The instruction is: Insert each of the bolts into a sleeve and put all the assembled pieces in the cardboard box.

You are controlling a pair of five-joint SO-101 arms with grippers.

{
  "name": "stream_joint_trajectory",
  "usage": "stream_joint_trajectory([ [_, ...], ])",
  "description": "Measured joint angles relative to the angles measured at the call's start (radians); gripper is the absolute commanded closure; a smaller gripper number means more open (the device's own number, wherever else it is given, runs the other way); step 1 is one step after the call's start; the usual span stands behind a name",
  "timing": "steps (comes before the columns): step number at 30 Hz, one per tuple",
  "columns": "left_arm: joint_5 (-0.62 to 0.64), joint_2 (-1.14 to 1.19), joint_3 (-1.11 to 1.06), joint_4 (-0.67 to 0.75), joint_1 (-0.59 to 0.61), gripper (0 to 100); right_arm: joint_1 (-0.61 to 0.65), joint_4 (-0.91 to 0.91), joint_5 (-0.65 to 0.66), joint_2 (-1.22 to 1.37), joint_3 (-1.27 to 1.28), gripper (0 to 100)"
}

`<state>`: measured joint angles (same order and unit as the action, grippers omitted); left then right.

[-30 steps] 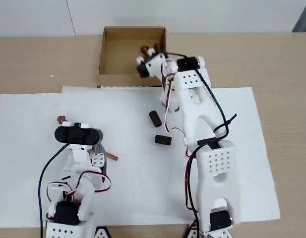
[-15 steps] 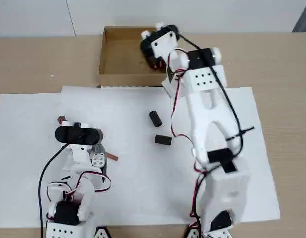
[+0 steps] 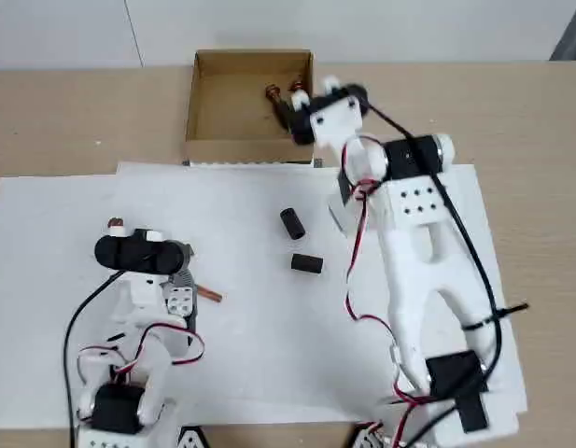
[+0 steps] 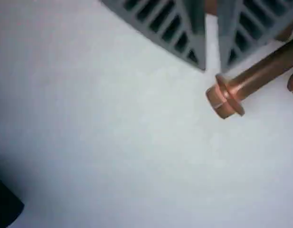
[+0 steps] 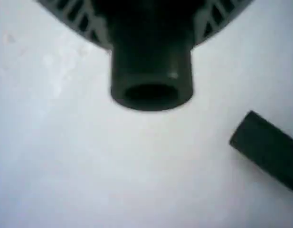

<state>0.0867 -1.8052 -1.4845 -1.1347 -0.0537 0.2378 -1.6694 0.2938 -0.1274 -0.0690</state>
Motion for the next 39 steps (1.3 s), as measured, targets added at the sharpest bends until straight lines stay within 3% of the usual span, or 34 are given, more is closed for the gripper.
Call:
stream_joint_trajectory([
  [4, -0.008, 0.0, 0.123, -0.143, 0.0, 100, -0.005, 0.006, 0.0, -0.08, 0.133, 99.5],
  [12, 0.006, 0.233, 0.379, -0.146, 0.0, 100, -0.014, 0.011, 0.0, -0.207, 0.279, 99.5],
  [25, 0.316, 0.997, 0.818, -0.146, 0.0, 100, -0.014, 0.009, -0.037, -0.488, 0.479, 99.5],
  [34, 0.483, 1.339, 0.933, -0.146, 0.006, 100, -0.17, 0.072, -0.037, -0.588, 0.588, 99.5],
  [39, 0.571, 1.496, 1.01, -0.146, 0.094, 100, -0.222, 0.075, -0.037, -0.614, 0.629, 99.5],
])
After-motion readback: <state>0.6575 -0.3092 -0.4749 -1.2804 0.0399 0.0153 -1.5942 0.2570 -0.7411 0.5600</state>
